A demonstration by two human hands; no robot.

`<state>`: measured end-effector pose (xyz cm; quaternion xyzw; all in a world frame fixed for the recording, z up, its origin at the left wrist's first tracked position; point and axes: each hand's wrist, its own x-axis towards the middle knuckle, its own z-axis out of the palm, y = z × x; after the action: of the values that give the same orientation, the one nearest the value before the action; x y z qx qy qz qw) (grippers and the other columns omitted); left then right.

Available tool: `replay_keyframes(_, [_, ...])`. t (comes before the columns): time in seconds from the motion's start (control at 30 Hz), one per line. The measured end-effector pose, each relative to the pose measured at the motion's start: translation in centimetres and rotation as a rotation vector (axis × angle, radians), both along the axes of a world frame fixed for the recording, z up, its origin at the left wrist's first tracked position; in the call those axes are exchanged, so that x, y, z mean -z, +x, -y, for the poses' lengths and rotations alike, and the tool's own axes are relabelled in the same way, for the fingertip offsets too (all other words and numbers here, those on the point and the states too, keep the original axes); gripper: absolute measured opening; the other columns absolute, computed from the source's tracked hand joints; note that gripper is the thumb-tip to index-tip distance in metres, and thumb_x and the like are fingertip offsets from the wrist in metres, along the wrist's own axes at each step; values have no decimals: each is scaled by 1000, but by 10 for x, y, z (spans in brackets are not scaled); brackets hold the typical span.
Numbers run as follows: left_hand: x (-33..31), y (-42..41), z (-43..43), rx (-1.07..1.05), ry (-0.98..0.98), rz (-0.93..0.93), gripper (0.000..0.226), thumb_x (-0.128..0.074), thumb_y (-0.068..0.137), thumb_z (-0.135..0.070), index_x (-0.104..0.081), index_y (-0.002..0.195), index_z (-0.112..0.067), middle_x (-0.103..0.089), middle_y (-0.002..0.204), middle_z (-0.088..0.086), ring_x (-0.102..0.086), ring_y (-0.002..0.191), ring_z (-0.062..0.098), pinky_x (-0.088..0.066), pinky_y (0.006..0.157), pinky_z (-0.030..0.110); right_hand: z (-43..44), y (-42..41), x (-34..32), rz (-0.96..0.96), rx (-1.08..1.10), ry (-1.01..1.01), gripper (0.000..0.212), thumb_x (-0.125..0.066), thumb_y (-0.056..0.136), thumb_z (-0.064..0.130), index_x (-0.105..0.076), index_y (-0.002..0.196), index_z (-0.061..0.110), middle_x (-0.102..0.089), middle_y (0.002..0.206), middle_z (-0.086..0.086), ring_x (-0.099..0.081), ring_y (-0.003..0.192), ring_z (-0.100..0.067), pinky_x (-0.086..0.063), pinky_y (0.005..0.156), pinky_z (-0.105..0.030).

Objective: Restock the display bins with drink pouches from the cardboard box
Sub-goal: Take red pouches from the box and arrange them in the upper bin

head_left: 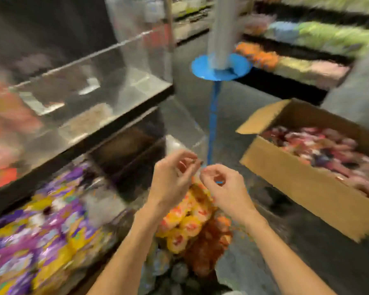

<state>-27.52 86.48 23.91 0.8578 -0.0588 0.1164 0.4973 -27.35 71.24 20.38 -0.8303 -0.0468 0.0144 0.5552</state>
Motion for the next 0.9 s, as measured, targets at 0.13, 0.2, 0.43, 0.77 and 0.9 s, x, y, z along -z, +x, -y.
replay_keyframes(0.13, [49,58,104,310,-67,-100,14,-65,74,-47,-65,86,-55,-67,82,-10,-64,74,12,-57,74,37,107,-13,25,-80,324,-33,15,-73,88,18,-68,96,30,-71,96,10,-67,91,-8,-52,86,-24])
replay_keyframes(0.2, [71,88,157,444,5,-159,21,-61,72,-54,-64,92,-51,-68,90,-10,-67,83,14,-56,86,47,156,-13,27,-133,386,-81,18,-73,89,22,-68,105,27,-70,101,11,-65,96,-7,-48,85,-17])
replay_keyframes(0.43, [132,178,312,656,193,-374,43,-69,92,-31,-58,132,-19,-62,125,-1,-57,116,17,-42,90,24,314,43,75,-319,617,-107,25,-68,92,36,-62,115,29,-62,119,10,-57,114,-10,-46,101,-34])
replay_keyframes(0.77, [244,301,433,501,363,-594,38,-74,86,-18,-65,121,-8,-69,114,10,-65,108,27,-48,90,32,458,173,182,-664,600,-118,5,-64,95,14,-63,99,16,-66,93,4,-62,68,8,-46,63,-8])
replay_keyframes(0.9, [270,327,445,480,558,-634,51,-75,83,-16,-58,130,-14,-60,124,13,-55,117,34,-44,95,40,473,200,231,-917,594,-60,15,-70,89,20,-61,101,17,-65,95,0,-66,87,-20,-55,82,-41])
